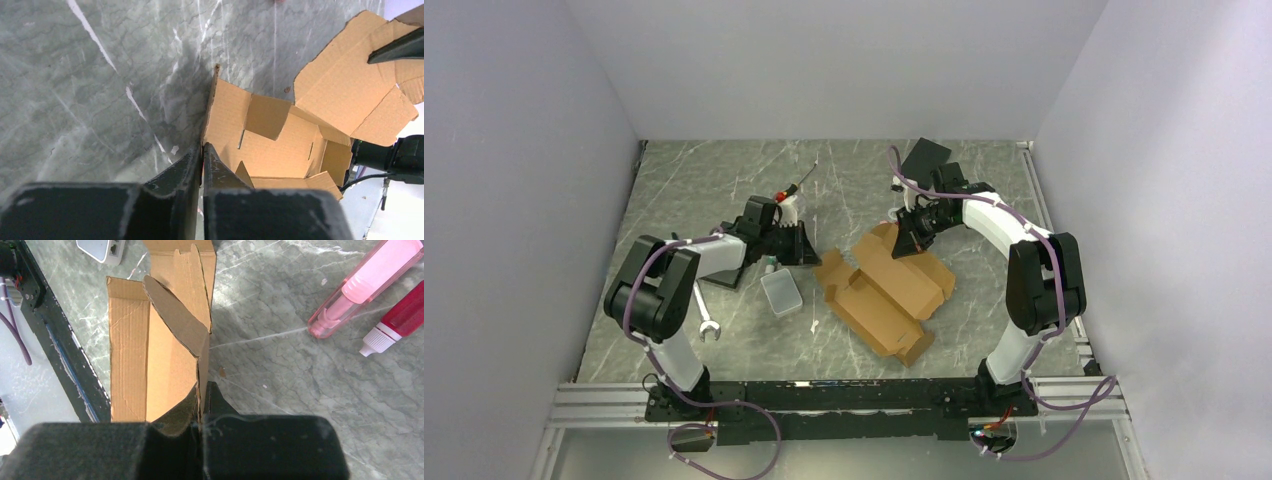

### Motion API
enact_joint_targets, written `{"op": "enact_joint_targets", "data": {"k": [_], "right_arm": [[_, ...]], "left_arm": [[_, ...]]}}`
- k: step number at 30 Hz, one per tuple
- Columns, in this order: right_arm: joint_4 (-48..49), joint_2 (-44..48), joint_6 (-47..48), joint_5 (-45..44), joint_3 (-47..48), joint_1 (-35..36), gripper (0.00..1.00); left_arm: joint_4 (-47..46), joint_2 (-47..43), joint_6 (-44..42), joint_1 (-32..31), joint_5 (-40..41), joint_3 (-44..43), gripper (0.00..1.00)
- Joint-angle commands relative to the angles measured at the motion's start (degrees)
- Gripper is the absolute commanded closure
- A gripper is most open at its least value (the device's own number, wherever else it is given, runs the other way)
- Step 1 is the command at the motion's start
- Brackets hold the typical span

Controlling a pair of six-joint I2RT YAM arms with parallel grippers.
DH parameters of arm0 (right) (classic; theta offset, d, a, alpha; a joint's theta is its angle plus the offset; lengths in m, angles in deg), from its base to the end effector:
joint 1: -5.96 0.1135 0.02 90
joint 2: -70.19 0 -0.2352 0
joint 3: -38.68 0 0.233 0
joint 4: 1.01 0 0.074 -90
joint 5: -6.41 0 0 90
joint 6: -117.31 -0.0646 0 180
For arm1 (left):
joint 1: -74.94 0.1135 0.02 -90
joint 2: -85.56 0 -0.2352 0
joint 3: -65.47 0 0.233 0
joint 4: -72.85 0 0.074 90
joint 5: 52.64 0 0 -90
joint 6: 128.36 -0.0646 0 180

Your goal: Fold the paper box

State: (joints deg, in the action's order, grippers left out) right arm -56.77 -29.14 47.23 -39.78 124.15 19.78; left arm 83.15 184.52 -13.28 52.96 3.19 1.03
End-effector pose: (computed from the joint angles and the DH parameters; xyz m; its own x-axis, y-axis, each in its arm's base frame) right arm 0.3062 0.1214 0.1767 -0.7173 -0.4297 -0.5485 -0.6923 0.5284 0.4915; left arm 0.3008 -0.1605 0.1240 -0.8799 -0.0231 -0.4746 0.3380 0.6717 -0.6592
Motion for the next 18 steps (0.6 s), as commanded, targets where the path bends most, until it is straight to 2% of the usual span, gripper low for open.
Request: {"op": "enact_joint_targets", "data": {"k": [1, 11, 18], "right_arm": [[1.50, 0.15, 1.27, 0.31, 0.21, 0.32, 1.00], [1.64, 0.21, 1.07, 0.16, 0.21, 0.33, 1.00], [1.73, 0.15, 0.98, 0.15, 0.21, 0.50, 1.00]], "left_arm": [[-4.07, -2.84, 0.35, 0.10, -2.70, 1.32, 0.92], [-5.09, -11.98, 3.30, -0.46, -2.43, 8.43, 0.96], [-4.99, -14.31, 3.68, -1.60, -3.71, 8.82, 0.96]]}}
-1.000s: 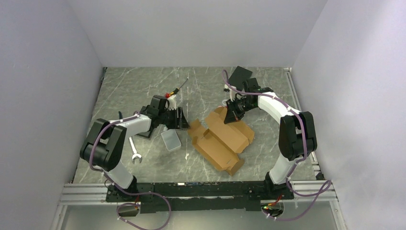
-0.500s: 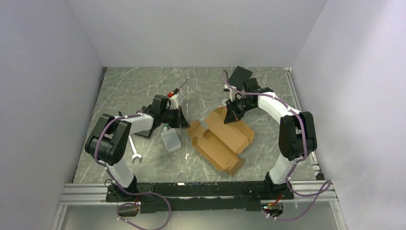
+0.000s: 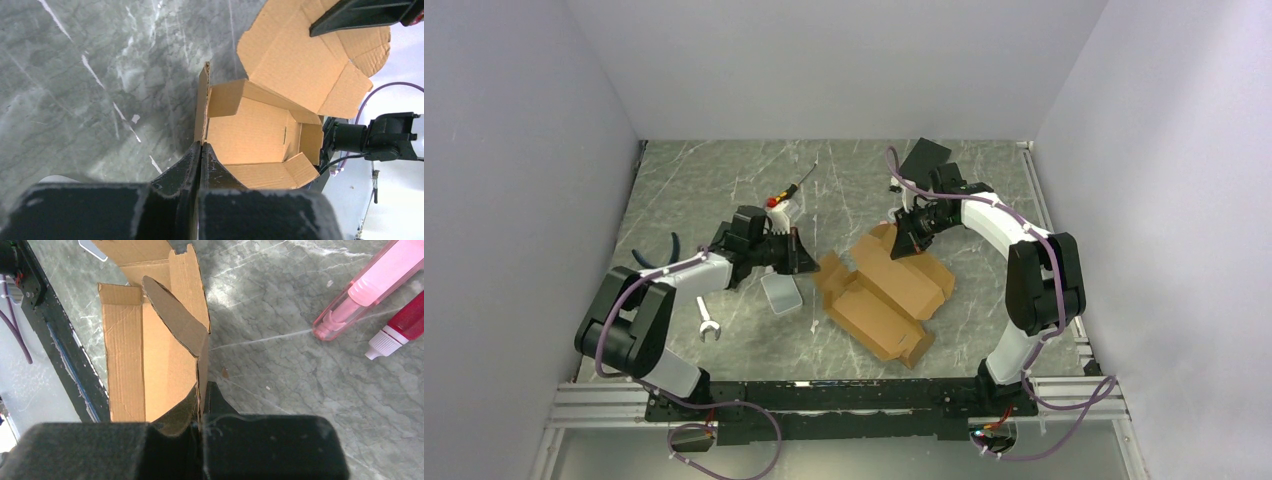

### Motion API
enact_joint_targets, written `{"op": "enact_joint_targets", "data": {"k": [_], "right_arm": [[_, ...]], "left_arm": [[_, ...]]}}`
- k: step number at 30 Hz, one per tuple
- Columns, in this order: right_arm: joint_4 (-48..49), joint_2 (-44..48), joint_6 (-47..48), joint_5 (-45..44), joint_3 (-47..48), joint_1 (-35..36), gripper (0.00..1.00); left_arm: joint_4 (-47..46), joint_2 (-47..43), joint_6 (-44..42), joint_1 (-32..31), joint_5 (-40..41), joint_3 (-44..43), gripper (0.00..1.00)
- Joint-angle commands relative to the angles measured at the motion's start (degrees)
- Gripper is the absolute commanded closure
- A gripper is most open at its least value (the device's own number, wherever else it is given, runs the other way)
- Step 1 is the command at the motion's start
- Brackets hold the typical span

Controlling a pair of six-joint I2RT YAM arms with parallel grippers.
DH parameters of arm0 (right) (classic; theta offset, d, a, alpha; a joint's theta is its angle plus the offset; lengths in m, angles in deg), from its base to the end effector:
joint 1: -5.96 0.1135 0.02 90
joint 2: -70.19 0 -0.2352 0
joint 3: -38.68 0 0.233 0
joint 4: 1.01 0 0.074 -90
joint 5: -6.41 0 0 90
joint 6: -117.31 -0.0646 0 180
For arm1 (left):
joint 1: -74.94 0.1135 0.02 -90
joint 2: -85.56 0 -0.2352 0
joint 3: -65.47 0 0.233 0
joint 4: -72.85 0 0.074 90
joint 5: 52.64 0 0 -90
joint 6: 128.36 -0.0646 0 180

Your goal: Fold the paper box

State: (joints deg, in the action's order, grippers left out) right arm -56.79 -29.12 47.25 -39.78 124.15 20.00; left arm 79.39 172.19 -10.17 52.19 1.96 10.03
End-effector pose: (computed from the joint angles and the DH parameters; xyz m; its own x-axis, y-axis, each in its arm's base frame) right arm 0.3057 0.1225 0.1768 -0.7154 -0.4326 -0.5487 -0.6946 0.5256 0.4913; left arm 0.2674 -0.1527 0.1501 -0.8459 -0.0628 -0.5296 0.3836 0.6182 -0.6861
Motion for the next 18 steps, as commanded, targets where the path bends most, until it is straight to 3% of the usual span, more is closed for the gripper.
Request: {"op": "enact_joint_targets", "data": {"k": [1, 18], "right_arm": [[1.75, 0.04, 0.89, 0.16, 0.21, 0.36, 1.00], [1.84, -0.32, 0.89, -0.13, 0.21, 0.89, 1.00]], "left_arm": [[-1.05, -1.92, 0.51, -1.08, -2.81, -0.37, 0.96], [2.13, -1.46, -1.34, -4.47, -5.48, -2.73, 0.95]]}}
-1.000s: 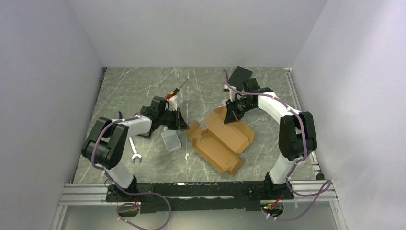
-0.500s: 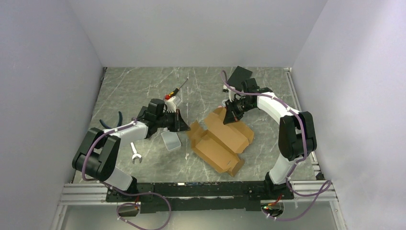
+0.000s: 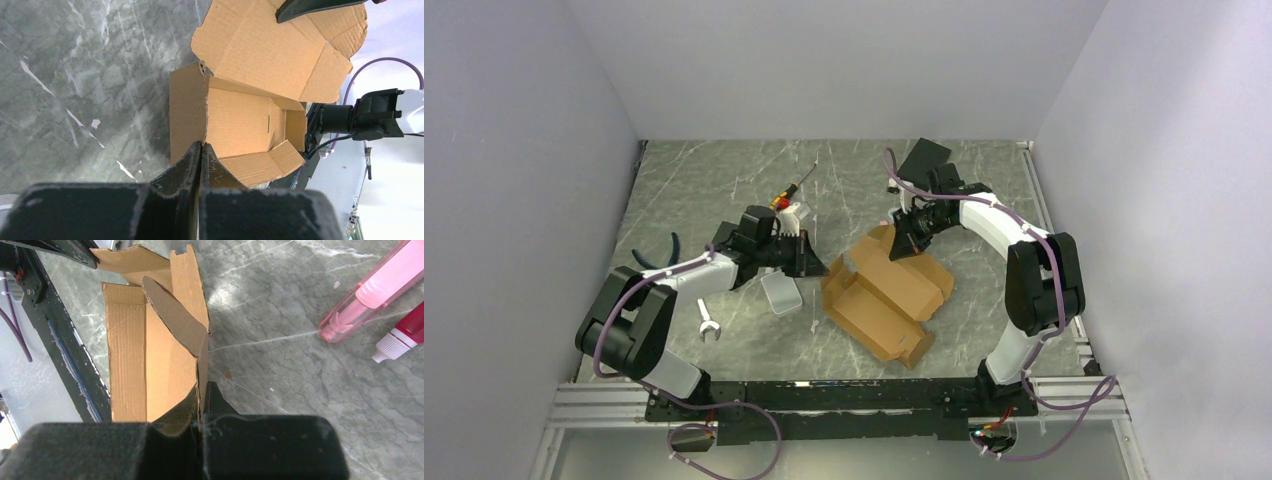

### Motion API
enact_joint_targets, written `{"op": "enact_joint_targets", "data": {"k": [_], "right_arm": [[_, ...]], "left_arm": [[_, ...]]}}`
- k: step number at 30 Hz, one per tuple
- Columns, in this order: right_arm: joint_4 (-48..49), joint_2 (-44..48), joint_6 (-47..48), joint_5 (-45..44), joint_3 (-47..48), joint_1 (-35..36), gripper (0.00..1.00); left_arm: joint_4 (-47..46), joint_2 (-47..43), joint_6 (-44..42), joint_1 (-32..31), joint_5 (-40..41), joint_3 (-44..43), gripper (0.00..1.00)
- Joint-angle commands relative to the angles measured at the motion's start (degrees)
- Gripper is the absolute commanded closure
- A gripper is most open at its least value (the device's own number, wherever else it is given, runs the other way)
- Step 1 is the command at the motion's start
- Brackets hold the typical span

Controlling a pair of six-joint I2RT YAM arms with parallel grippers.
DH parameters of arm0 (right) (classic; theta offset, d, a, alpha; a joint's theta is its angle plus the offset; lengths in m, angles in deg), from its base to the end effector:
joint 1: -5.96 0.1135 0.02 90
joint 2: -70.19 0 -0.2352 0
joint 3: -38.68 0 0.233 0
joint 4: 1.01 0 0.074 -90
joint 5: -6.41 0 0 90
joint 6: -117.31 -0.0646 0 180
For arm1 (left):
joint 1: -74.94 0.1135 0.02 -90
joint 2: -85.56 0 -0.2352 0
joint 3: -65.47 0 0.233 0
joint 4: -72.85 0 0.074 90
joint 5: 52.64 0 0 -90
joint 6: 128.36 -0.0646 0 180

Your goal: Fold the paper box

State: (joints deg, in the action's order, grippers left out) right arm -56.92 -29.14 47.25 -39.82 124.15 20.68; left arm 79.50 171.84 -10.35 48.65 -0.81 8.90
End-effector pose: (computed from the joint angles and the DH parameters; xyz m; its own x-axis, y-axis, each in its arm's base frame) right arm 0.3040 0.1261 0.1766 -0.7116 -0.4416 -0.5464 -0.6995 0.5181 0.4923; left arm 0.2581 -0.1720 0.1587 -0.8423 0.0043 -0.5389 0.4517 0.5510 -0.7017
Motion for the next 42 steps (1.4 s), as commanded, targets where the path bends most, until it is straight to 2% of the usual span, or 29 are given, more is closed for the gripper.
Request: {"op": "enact_joint_targets", "data": {"k": [1, 8, 17, 26, 42], "right_arm": [[2.05, -0.25, 0.84, -0.16, 0.21, 0.22, 1.00], [2.23, -0.20, 0.63, -0.20, 0.21, 0.22, 1.00], [2.15, -0.22, 0.71, -0.12, 0.17, 0.31, 1.00], [1.97, -0.44, 0.88, 0.00, 0.29, 0.36, 1.00], [1.54, -0.18, 1.89, 1.76, 0.26, 0.75, 1.00]], "left_arm": [[2.36, -1.42, -1.34, -0.96, -2.71, -1.59, 0.95], [3.70, -3.07, -2.35, -1.64, -3.92, -1.87, 0.94], [7.04, 0.00, -4.38, -3.59, -4.78, -4.98, 0.94], [12.39, 0.32, -7.03, -3.84, -2.31, -6.94, 0.89], [14.85, 3.75, -8.67, -4.30, -3.74, -11.39, 0.83]]}}
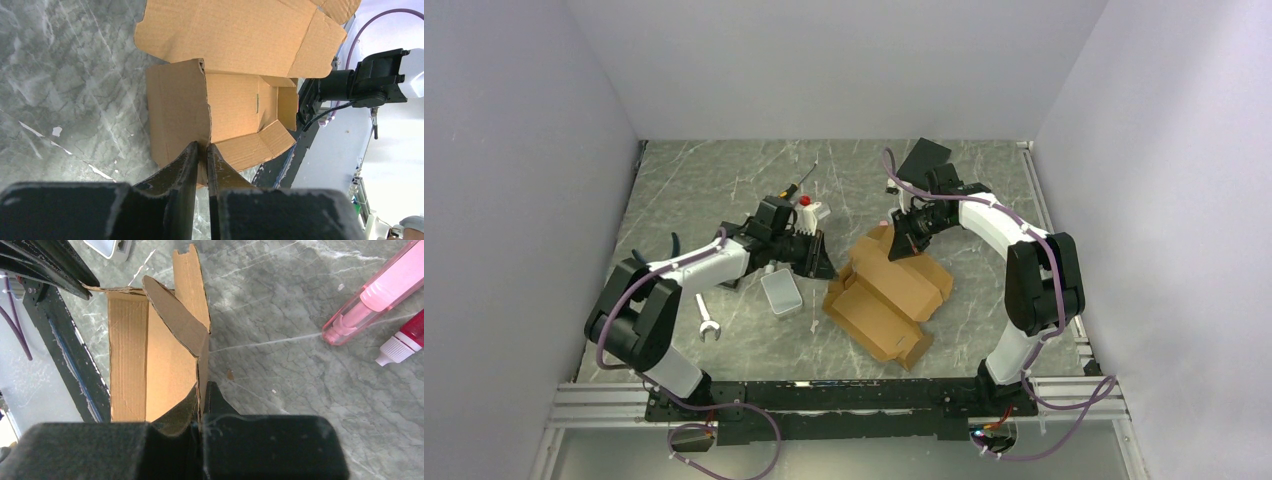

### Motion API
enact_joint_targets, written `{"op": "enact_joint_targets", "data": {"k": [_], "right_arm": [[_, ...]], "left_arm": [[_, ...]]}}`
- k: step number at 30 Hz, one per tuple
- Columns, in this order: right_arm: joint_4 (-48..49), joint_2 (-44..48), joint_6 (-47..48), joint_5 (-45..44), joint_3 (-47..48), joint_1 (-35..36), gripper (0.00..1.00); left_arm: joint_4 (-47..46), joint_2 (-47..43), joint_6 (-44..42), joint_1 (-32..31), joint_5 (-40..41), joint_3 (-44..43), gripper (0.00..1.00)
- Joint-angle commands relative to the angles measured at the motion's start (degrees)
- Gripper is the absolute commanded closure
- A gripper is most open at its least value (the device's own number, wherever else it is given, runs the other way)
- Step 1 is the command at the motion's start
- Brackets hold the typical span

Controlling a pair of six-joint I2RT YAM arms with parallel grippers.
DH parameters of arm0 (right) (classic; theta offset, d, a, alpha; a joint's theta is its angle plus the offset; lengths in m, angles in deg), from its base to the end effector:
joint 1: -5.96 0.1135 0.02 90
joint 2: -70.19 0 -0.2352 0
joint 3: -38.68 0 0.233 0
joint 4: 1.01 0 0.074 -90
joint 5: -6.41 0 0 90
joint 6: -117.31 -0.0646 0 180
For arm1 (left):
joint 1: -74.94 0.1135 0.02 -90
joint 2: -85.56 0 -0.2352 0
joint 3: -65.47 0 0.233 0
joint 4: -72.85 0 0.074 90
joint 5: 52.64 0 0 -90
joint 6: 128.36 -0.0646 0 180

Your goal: Fold the paper box

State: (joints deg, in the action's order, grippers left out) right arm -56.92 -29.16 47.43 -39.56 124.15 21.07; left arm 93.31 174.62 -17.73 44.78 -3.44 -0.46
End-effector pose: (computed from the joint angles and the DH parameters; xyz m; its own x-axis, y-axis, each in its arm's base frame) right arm 0.3030 0.1283 0.1767 -0.7065 -0.4469 -0.5487 -0.7053 0.5088 0.4936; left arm 0.2550 -0.1970 0.1724 -0.8361 0.1774 -0.5191 0.5289 0.5121 -0.6768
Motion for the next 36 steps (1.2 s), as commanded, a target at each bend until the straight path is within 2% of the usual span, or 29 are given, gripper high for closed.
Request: {"op": "enact_joint_targets", "data": {"k": [1, 18, 24, 36], "right_arm": [[1.53, -0.19, 1.72, 1.52, 0.29, 0.35, 1.00], [1.27, -0.16, 1.99, 1.67, 0.30, 0.53, 1.00], [1.27, -0.06, 2.00, 1.68, 0.25, 0.52, 1.00], [1.26, -0.08, 2.04, 1.68, 0.29, 0.61, 1.00]], "left_arm": [[1.17, 1.10, -1.35, -0.41, -1.27, -2.15, 0.83], [-0.56, 3.99, -0.11, -0.03, -4.09, -0.98, 0.68], [-6.98, 3.54, 3.76, 2.62, -5.68, 2.14, 0.60], [-12.16, 6.34, 7.48, 5.61, -8.50, 3.92, 0.62]]}}
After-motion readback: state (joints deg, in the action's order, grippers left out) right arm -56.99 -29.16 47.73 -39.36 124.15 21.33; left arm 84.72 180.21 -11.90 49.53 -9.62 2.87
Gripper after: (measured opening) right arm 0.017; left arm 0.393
